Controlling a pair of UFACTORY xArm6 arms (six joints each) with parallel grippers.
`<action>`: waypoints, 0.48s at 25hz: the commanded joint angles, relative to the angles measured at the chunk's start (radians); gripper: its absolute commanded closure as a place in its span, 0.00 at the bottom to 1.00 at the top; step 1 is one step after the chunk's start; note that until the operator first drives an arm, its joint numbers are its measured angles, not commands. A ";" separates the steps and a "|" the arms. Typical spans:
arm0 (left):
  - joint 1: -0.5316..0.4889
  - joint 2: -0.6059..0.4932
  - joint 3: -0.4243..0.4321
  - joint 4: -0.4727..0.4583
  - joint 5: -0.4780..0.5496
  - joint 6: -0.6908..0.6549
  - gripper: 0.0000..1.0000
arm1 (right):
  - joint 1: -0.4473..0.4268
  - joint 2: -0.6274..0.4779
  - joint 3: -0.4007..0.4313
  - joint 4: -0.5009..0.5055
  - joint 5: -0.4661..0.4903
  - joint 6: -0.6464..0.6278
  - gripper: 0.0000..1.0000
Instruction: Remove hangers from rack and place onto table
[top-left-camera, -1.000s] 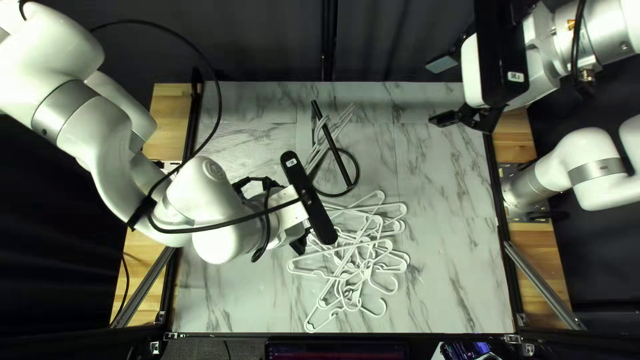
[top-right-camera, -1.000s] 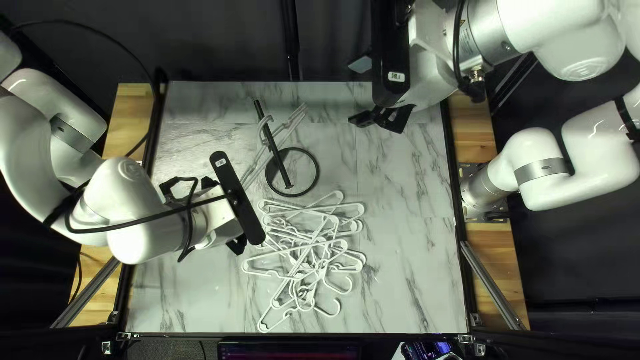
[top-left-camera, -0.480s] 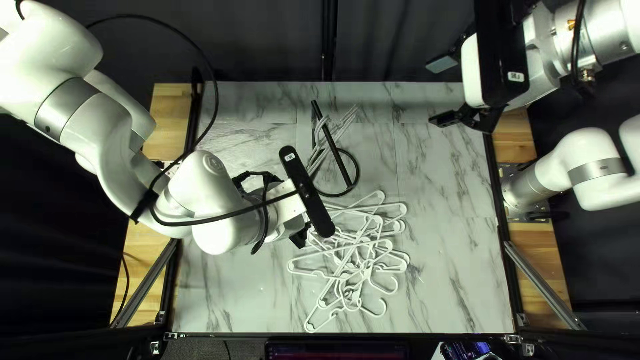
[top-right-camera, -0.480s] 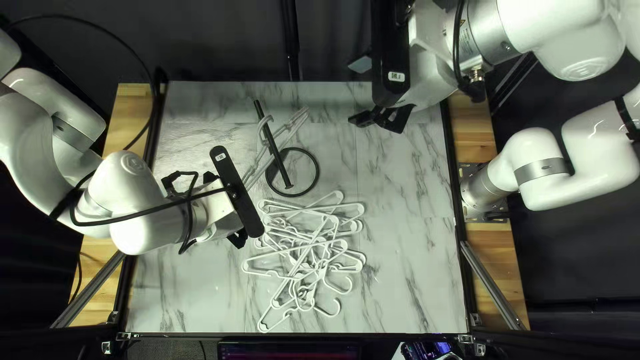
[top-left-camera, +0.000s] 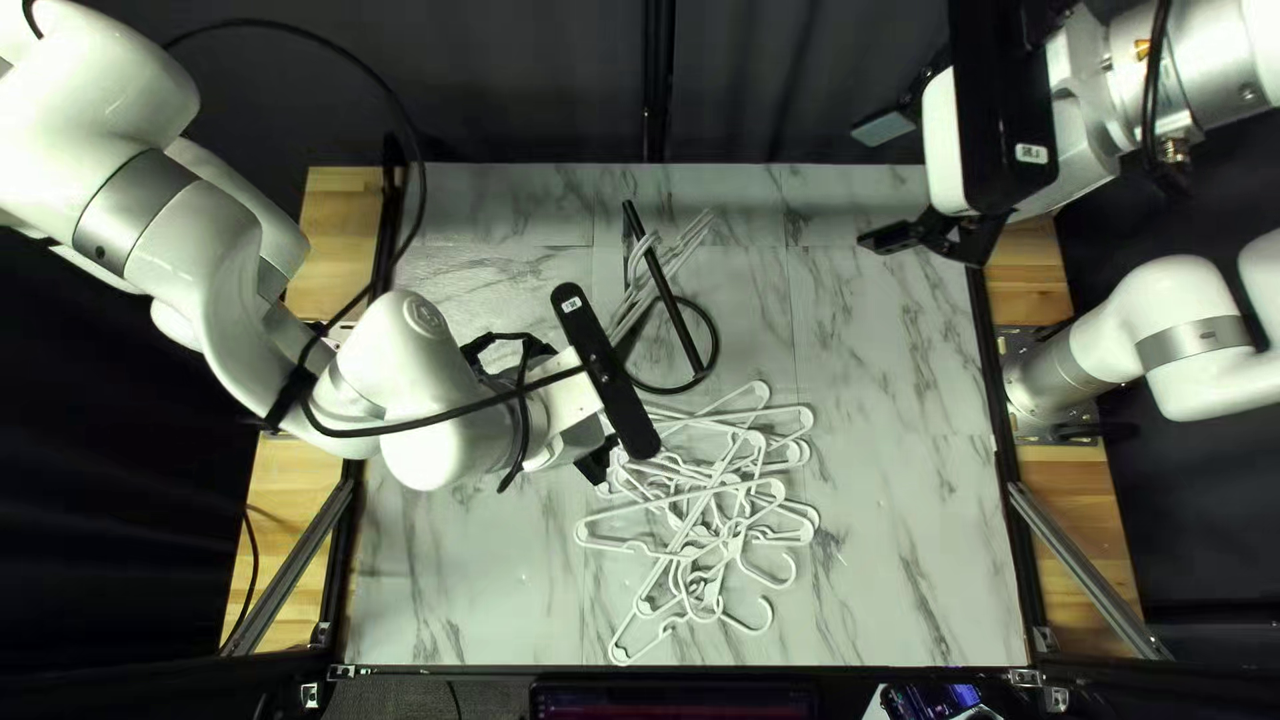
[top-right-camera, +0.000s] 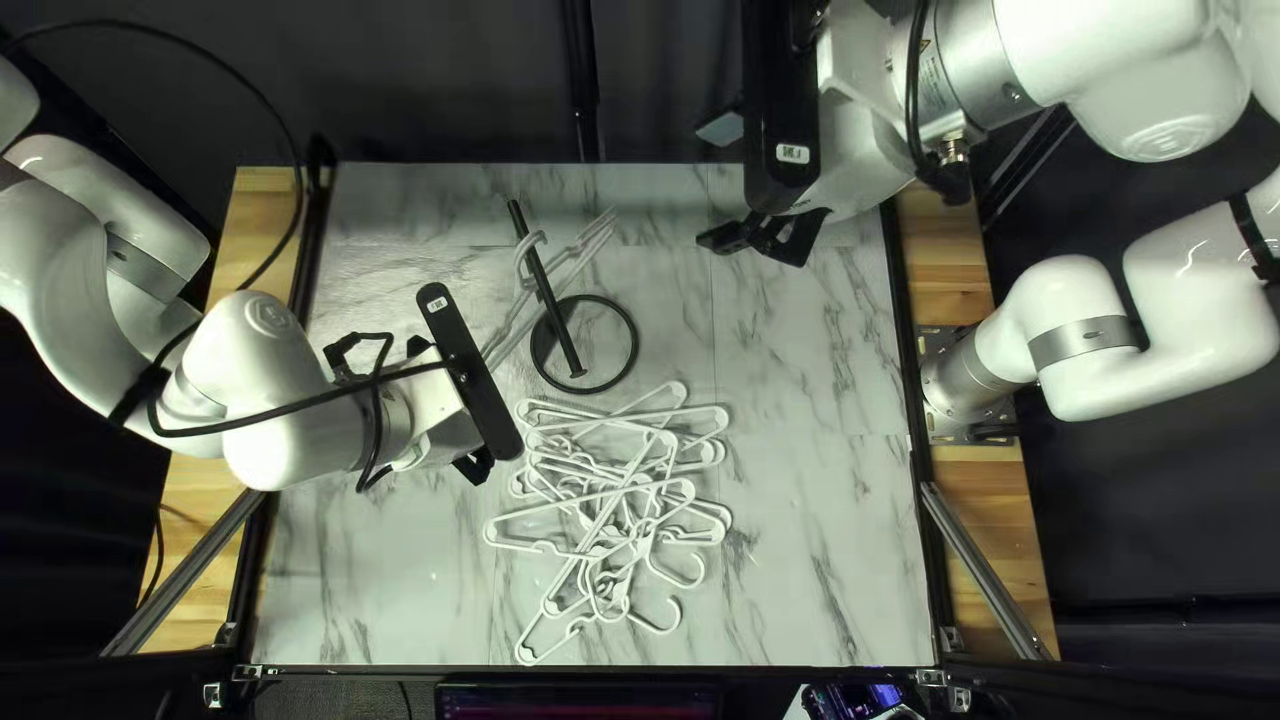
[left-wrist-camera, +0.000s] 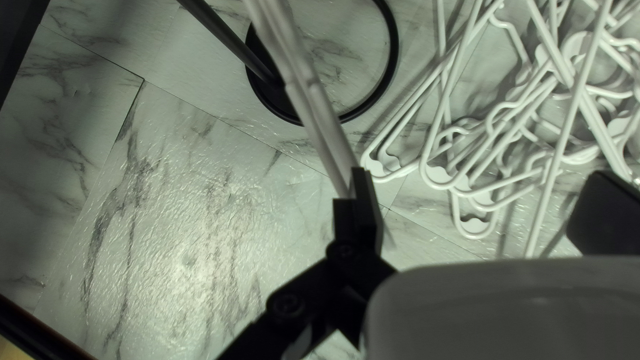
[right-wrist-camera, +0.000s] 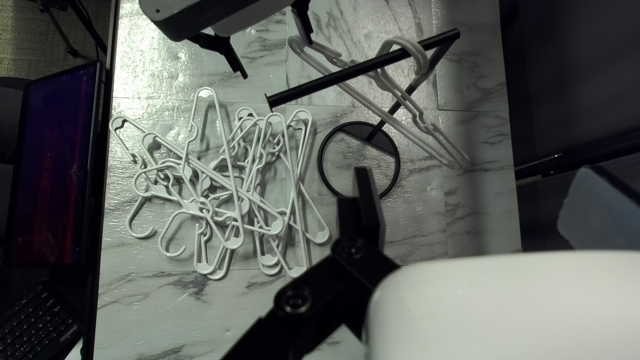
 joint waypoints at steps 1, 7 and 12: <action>0.002 -0.003 0.002 0.001 -0.004 0.001 0.00 | 0.000 0.000 0.000 0.000 0.000 0.000 0.00; 0.007 -0.001 0.005 0.002 -0.014 0.001 0.00 | 0.000 0.000 0.000 0.000 0.000 0.000 0.00; 0.008 0.000 0.010 0.005 -0.020 -0.006 0.00 | 0.000 0.000 0.000 0.000 0.000 0.000 0.00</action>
